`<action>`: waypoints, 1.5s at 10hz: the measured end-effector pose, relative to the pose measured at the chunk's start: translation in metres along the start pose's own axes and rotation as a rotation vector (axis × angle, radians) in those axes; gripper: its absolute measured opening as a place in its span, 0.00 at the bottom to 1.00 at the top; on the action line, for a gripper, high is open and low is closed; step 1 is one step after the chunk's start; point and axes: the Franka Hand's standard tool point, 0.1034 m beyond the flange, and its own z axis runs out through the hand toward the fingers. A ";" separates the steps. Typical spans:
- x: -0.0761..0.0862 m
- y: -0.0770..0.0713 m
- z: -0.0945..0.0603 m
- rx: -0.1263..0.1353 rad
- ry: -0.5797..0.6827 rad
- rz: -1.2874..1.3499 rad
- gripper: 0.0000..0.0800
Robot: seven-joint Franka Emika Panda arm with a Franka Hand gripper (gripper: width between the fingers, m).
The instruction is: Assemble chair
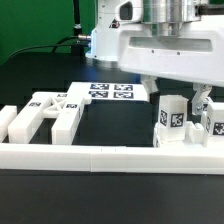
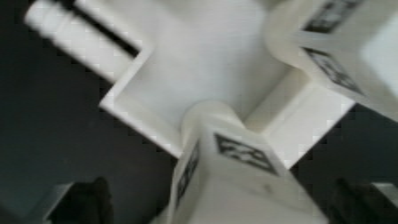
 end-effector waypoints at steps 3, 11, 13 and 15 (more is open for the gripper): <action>0.000 0.001 0.000 -0.007 0.001 -0.286 0.81; 0.004 0.005 0.000 -0.025 0.007 -0.426 0.36; 0.000 -0.001 0.000 -0.022 0.015 -0.156 0.36; -0.001 -0.004 0.002 -0.019 0.026 0.158 0.36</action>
Offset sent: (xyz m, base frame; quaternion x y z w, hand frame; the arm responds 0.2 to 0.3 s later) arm 0.0000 0.0000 0.0000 0.0000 0.0000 -0.1938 0.9810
